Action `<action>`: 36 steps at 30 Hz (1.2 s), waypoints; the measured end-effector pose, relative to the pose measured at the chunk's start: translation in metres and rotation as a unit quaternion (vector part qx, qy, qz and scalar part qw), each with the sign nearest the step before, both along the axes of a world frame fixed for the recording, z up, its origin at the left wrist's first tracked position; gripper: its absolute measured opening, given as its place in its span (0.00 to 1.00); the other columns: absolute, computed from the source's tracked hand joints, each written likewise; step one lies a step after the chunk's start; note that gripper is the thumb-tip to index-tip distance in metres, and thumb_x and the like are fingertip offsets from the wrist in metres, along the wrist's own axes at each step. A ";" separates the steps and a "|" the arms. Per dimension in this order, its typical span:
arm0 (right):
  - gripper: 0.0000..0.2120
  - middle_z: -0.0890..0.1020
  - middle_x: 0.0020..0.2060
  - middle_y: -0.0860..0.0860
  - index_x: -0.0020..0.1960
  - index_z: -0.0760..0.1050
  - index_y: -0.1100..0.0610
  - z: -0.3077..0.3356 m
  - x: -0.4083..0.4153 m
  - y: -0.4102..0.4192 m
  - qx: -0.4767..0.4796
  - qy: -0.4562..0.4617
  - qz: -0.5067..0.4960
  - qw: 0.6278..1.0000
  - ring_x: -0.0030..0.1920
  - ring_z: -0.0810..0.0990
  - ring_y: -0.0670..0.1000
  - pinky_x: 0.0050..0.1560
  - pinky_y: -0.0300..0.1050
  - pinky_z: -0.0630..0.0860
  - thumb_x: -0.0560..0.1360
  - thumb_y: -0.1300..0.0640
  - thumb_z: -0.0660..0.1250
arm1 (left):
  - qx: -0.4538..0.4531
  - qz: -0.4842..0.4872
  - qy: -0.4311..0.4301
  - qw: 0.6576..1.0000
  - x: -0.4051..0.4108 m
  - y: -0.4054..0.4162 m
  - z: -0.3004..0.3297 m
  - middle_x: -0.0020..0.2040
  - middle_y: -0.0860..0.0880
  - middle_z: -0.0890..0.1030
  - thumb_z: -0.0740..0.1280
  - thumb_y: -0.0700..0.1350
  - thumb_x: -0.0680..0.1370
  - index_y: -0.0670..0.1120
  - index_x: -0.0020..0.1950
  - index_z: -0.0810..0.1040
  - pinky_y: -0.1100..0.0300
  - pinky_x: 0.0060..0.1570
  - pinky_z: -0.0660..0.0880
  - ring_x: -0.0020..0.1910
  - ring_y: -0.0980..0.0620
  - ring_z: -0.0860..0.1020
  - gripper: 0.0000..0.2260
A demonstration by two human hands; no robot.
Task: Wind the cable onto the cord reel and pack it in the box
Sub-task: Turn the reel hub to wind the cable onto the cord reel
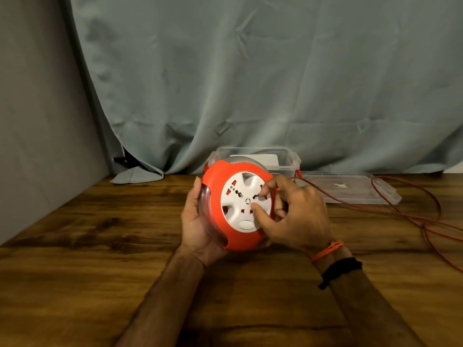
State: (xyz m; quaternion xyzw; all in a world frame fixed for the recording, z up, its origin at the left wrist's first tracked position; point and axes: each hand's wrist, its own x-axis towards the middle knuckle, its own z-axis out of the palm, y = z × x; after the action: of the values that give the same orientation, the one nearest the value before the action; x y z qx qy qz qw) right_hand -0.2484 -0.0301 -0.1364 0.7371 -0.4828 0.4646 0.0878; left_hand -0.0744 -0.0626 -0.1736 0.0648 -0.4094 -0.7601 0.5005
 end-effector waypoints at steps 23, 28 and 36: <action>0.33 0.80 0.31 0.47 0.32 0.71 0.50 -0.013 0.018 0.003 0.048 0.051 -0.143 0.987 0.39 0.79 0.52 0.40 0.44 0.73 0.58 0.19 0.56 | -0.004 0.045 -0.024 0.999 -0.004 -0.003 -0.002 0.65 0.38 0.79 0.64 0.68 0.71 0.46 0.66 0.79 0.39 0.63 0.74 0.65 0.37 0.76 0.32; 0.34 0.76 0.26 0.43 0.32 0.76 0.51 -0.006 0.015 0.002 0.059 0.031 -0.088 0.994 0.37 0.79 0.49 0.40 0.47 0.77 0.61 0.20 0.55 | -0.003 0.027 -0.003 1.000 0.000 -0.004 0.000 0.64 0.38 0.79 0.61 0.68 0.73 0.46 0.66 0.79 0.42 0.57 0.77 0.63 0.38 0.77 0.32; 0.21 0.65 0.20 0.42 0.59 0.74 0.46 0.002 -0.003 0.003 0.011 0.049 0.041 0.998 0.25 0.69 0.42 0.37 0.47 0.78 0.66 0.55 0.66 | 0.004 0.015 -0.004 1.000 0.000 -0.004 -0.004 0.65 0.40 0.79 0.61 0.69 0.73 0.48 0.68 0.77 0.40 0.54 0.77 0.63 0.38 0.77 0.32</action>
State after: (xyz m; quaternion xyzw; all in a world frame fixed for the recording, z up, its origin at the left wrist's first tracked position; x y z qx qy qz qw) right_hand -0.2516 -0.0273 -0.1346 0.7791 -0.4528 0.4253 0.0841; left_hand -0.0745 -0.0661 -0.1773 0.0757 -0.4078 -0.7539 0.5095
